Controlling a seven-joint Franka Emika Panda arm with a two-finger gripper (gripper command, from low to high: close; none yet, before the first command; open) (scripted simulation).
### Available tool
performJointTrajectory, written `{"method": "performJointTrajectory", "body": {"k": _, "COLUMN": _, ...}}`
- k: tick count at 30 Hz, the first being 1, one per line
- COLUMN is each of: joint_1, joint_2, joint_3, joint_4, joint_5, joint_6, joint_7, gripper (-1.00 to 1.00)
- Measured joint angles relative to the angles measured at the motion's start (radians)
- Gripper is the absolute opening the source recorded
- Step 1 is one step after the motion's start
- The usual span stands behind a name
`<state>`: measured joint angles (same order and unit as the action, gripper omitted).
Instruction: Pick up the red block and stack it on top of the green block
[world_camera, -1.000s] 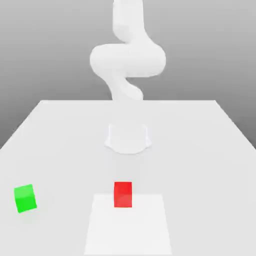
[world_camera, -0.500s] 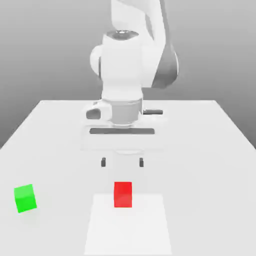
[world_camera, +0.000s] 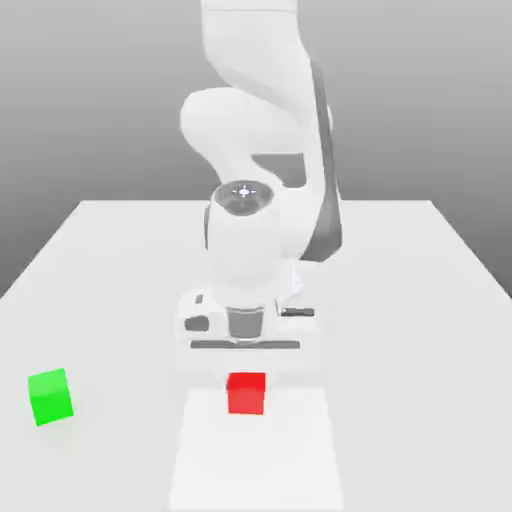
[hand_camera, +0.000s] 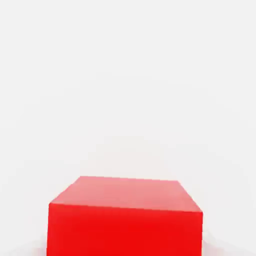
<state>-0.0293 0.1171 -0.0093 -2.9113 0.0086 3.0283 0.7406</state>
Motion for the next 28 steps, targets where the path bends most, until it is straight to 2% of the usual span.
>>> {"method": "performJointTrajectory", "body": {"k": 7, "joint_1": -0.022, "joint_2": -0.212, "joint_3": -0.022, "joint_4": -0.011, "joint_5": -0.014, "joint_6": -0.201, "joint_7": 0.04, "gripper": -1.0}}
{"method": "performJointTrajectory", "body": {"k": 18, "joint_1": -0.397, "joint_2": -0.109, "joint_3": -0.247, "joint_4": 0.272, "joint_5": 0.003, "joint_6": -0.381, "joint_7": 0.457, "gripper": -1.0}}
{"method": "performJointTrajectory", "body": {"k": 20, "joint_1": -0.435, "joint_2": -0.061, "joint_3": -0.252, "joint_4": 0.301, "joint_5": 0.027, "joint_6": -0.364, "joint_7": 0.481, "gripper": -1.0}}
{"method": "performJointTrajectory", "body": {"k": 24, "joint_1": -0.461, "joint_2": 0.076, "joint_3": -0.206, "joint_4": 0.317, "joint_5": 0.11, "joint_6": -0.246, "joint_7": 0.434, "gripper": -1.0}}
{"method": "performJointTrajectory", "body": {"k": 25, "joint_1": -0.465, "joint_2": 0.096, "joint_3": -0.199, "joint_4": 0.318, "joint_5": 0.123, "joint_6": -0.229, "joint_7": 0.426, "gripper": 1.0}}
{"method": "performJointTrajectory", "body": {"k": 28, "joint_1": -0.465, "joint_2": 0.096, "joint_3": -0.199, "joint_4": 0.318, "joint_5": 0.123, "joint_6": -0.229, "joint_7": 0.426, "gripper": 1.0}}
